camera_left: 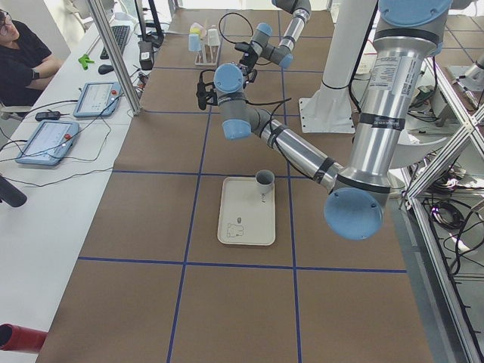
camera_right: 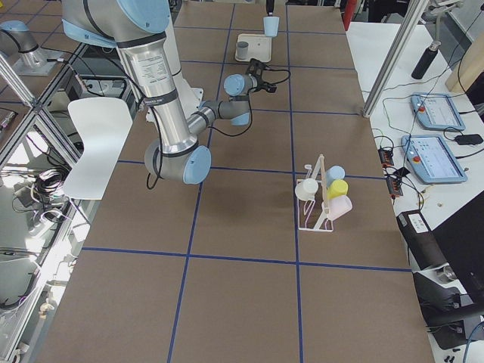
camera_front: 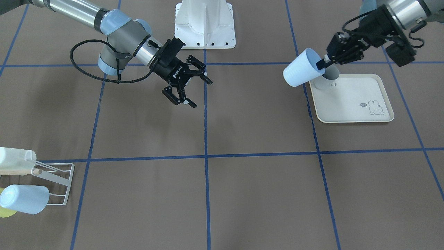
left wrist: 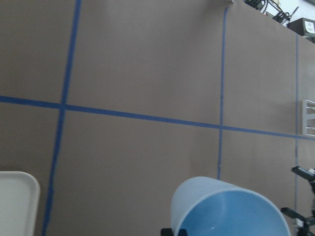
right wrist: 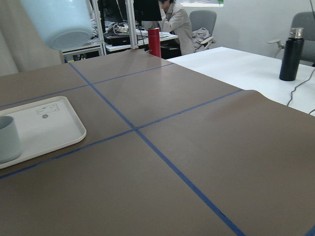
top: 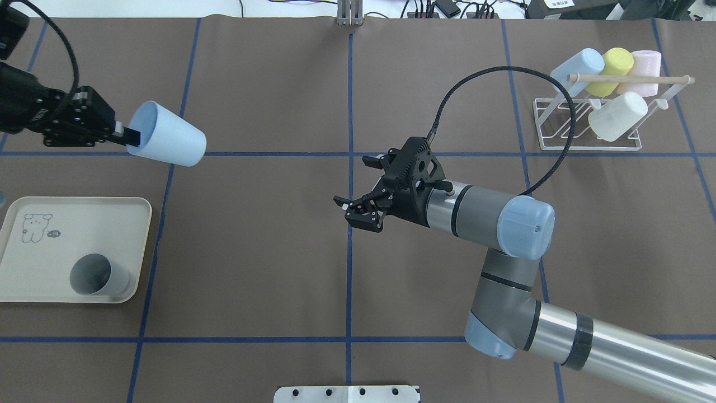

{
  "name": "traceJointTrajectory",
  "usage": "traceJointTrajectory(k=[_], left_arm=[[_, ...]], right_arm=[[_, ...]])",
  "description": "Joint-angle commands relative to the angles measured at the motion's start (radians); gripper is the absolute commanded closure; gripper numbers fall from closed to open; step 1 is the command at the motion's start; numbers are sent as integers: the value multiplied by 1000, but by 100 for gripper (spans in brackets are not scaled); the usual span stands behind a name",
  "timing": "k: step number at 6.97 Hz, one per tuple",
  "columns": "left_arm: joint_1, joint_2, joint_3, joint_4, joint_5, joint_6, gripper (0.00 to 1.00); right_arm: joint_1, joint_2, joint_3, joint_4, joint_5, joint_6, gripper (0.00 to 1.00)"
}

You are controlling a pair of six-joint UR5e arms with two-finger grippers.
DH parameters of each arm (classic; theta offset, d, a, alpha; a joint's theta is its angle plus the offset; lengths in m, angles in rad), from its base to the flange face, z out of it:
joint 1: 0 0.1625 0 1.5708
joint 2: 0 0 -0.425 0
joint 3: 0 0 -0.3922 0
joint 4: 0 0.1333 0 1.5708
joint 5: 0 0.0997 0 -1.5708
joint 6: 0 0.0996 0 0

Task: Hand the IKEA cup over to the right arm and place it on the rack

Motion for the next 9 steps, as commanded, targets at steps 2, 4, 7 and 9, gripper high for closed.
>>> traceJointTrajectory(k=[2, 4, 7, 9], left_arm=[[204, -217, 95, -39, 161, -200, 100], [239, -226, 153, -111, 184, -208, 100], [293, -232, 180, -123, 201, -202, 100], [317, -230, 183, -123, 200, -196, 100]], right_arm=[[-46, 6, -18, 63, 6, -145, 2], [-57, 9, -16, 64, -3, -147, 2], [-55, 13, -15, 67, -4, -146, 2], [-54, 13, -13, 67, -3, -146, 2]])
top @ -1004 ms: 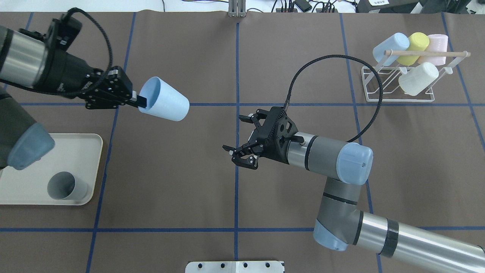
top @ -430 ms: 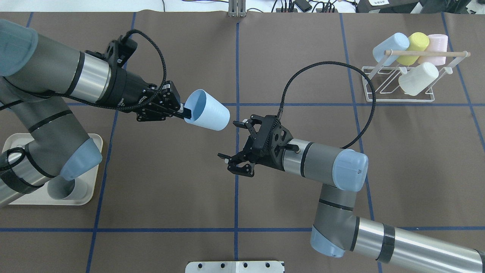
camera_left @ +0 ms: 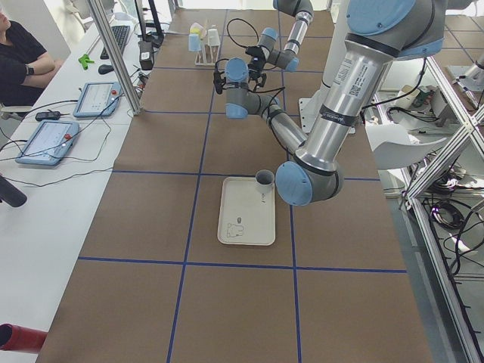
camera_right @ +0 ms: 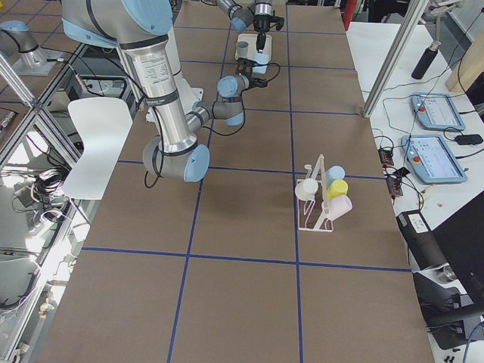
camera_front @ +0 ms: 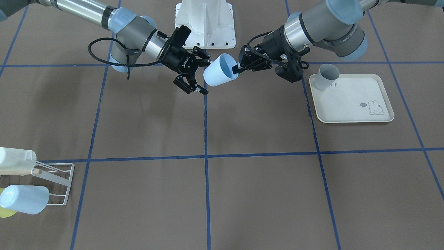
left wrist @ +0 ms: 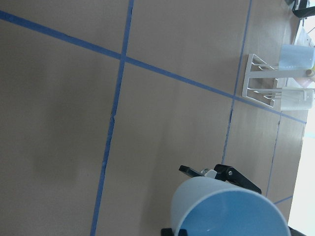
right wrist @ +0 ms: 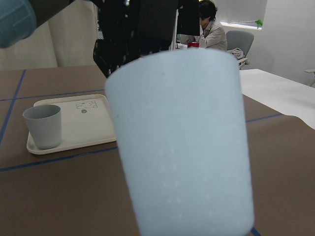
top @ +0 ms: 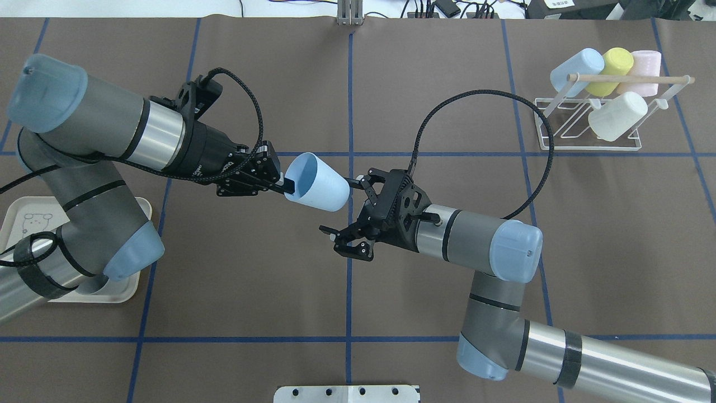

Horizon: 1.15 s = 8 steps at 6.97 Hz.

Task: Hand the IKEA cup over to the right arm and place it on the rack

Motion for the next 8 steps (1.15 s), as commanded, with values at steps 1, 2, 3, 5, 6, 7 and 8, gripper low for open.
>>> traceJointTrajectory(k=[1, 2, 3, 5, 6, 7, 8], left_arm=[[13, 0, 9, 0, -1, 5, 100], [32, 0, 17, 0, 1, 5, 100], [34, 0, 20, 0, 1, 5, 100], [39, -1, 26, 0, 1, 5, 100], [39, 0, 26, -2, 1, 7, 100], [39, -1, 26, 0, 1, 5, 100], [39, -1, 26, 0, 1, 7, 100]], right_arm=[[1, 0, 3, 0, 0, 2, 2], [1, 0, 4, 0, 0, 3, 2], [0, 0, 4, 0, 0, 3, 2], [-2, 0, 4, 0, 0, 2, 4], [-3, 0, 6, 0, 0, 8, 18], [-11, 0, 6, 0, 2, 12, 42], [-17, 0, 7, 2, 2, 11, 55]])
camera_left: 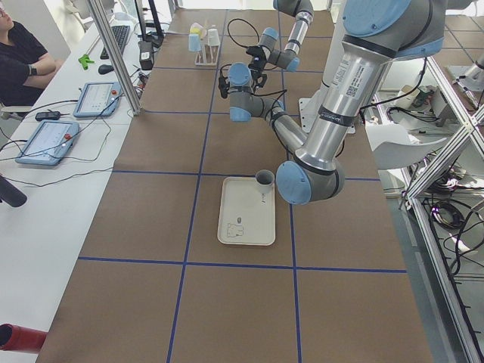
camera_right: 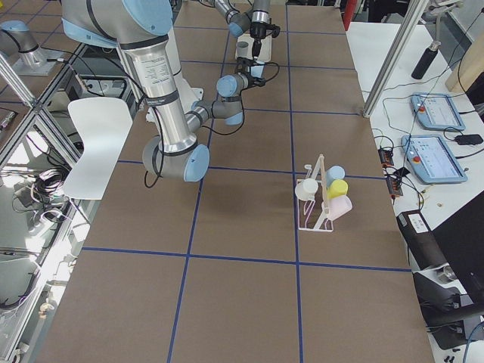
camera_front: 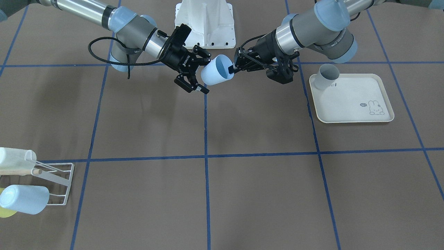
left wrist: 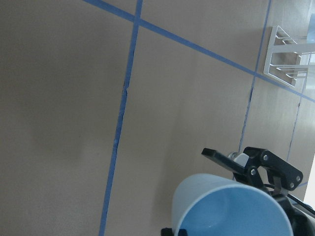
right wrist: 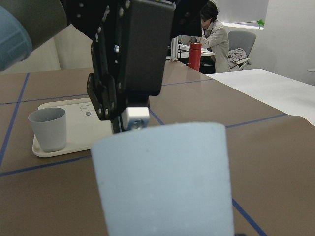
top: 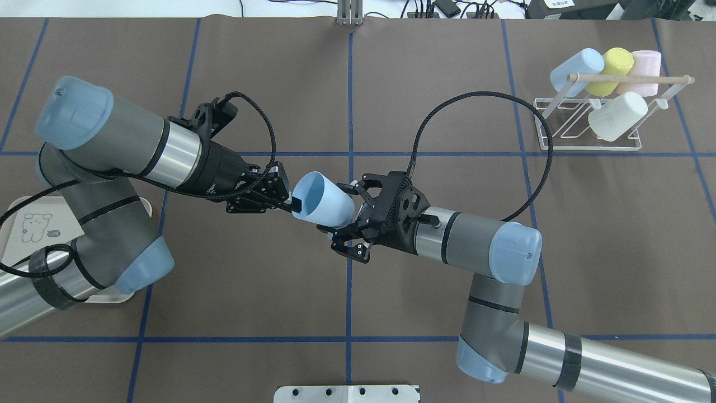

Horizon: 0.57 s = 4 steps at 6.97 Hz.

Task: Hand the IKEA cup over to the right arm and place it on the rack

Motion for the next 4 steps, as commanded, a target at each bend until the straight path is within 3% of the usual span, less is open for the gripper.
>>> traceJointTrajectory(k=[1, 2, 3, 4], left_arm=[[0, 0, 0, 0, 0, 1, 100], [0, 0, 3, 0, 0, 1, 100], [-1, 0, 0, -1, 0, 2, 59], [-5, 0, -9, 2, 6, 11, 1]], right_arm=[[-13, -2, 1, 1, 2, 1, 67], [-15, -2, 1, 1, 2, 1, 73], [-15, -2, 1, 1, 0, 1, 73], [-15, -2, 1, 1, 0, -1, 73]])
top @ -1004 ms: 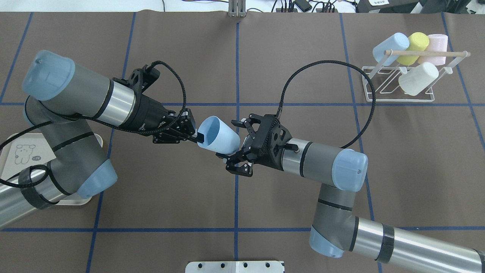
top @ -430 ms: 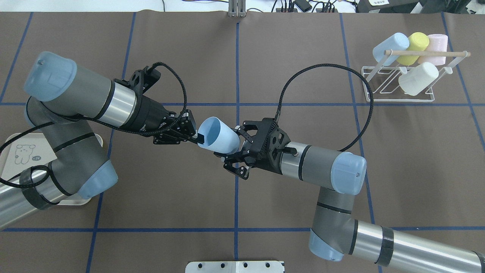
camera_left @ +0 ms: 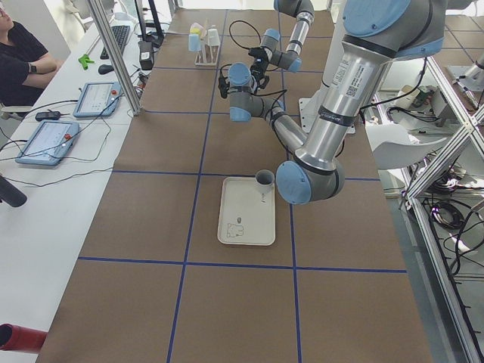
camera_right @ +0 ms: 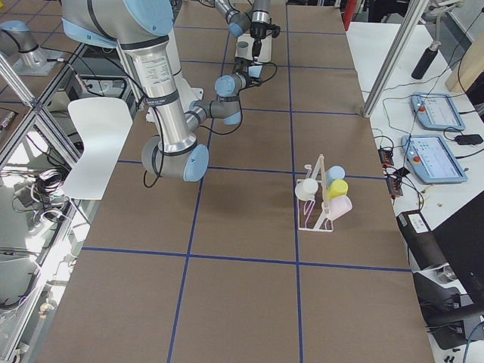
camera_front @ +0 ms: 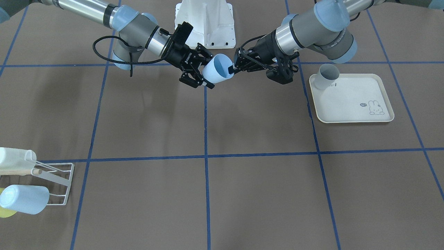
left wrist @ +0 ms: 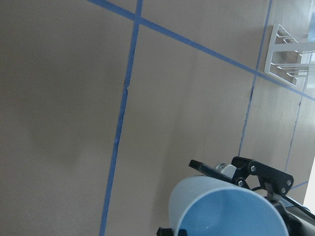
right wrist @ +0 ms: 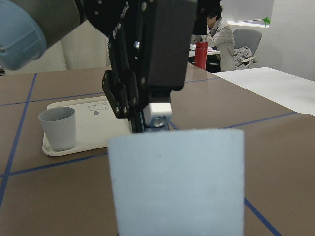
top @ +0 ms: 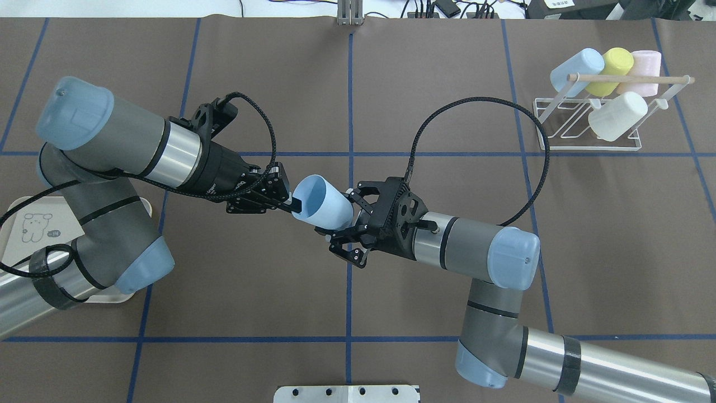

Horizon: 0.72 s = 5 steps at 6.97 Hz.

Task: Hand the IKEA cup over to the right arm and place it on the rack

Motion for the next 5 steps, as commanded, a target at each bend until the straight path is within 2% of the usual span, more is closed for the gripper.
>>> traceJointTrajectory(k=[1, 2, 4, 5], left_arm=[[-10, 4, -11, 3, 6, 7, 0], [-22, 4, -11, 6, 6, 9, 0], [-81, 39, -14, 17, -3, 15, 0], [-87, 75, -20, 31, -2, 83, 0]], right_arm=[[2, -1, 0, 0, -2, -3, 73], [3, -1, 1, -2, -4, -4, 73], [32, -19, -8, -21, -1, -13, 88], [73, -31, -2, -104, 9, -20, 97]])
